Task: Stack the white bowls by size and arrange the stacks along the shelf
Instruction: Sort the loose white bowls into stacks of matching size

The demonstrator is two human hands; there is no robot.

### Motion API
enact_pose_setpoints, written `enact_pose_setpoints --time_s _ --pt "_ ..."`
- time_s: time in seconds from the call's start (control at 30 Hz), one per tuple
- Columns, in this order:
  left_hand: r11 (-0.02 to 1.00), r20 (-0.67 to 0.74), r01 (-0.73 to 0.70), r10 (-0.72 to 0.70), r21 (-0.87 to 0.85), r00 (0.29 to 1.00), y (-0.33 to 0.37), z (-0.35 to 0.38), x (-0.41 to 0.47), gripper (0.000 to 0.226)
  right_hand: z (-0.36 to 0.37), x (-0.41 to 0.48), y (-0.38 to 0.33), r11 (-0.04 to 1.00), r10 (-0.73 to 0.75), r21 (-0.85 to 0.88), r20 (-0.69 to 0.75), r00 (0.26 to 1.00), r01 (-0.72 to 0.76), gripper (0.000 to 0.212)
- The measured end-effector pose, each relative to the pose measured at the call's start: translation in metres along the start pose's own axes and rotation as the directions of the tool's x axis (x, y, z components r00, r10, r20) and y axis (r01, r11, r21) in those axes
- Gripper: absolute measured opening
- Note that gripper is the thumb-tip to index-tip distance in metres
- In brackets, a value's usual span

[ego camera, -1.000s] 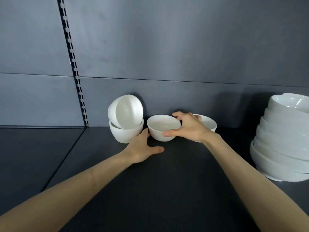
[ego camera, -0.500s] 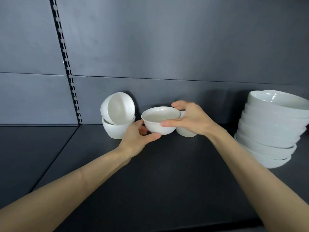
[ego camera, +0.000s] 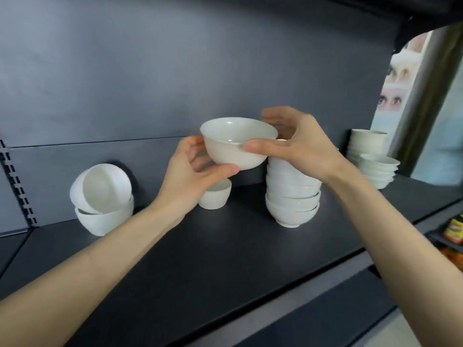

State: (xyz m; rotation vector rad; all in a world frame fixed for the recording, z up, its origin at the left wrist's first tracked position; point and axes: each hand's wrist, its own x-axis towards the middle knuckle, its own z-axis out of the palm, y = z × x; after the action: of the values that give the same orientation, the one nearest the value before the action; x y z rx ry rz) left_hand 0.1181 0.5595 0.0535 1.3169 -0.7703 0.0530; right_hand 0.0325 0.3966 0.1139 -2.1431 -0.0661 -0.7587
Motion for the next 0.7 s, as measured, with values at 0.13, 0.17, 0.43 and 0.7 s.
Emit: enact_pose_setpoints --time_s 0.13,0.17,0.43,0.7 --pt "0.996 0.043 -0.056 0.059 -0.070 0.997 0.013 0.054 0.005 0.059 -0.051 -0.014 0.008 1.000 -0.006 -0.002 -0.089 0.996 0.006 0.098" --pt "0.994 0.051 -0.067 0.072 -0.084 0.996 0.014 0.068 0.007 0.058 -0.065 -0.017 0.013 1.000 0.001 -0.001 -0.112 0.994 -0.001 0.097" --pt "0.991 0.012 -0.096 0.098 -0.095 0.995 -0.002 0.209 0.018 0.061 -0.186 -0.033 0.077 1.000 0.012 -0.012 -0.126 0.992 -0.014 0.087" --pt "0.992 -0.048 -0.060 0.055 -0.115 0.997 -0.034 0.324 0.041 0.053 -0.281 -0.012 0.158 0.999 0.032 0.000 -0.031 0.999 -0.032 0.075"
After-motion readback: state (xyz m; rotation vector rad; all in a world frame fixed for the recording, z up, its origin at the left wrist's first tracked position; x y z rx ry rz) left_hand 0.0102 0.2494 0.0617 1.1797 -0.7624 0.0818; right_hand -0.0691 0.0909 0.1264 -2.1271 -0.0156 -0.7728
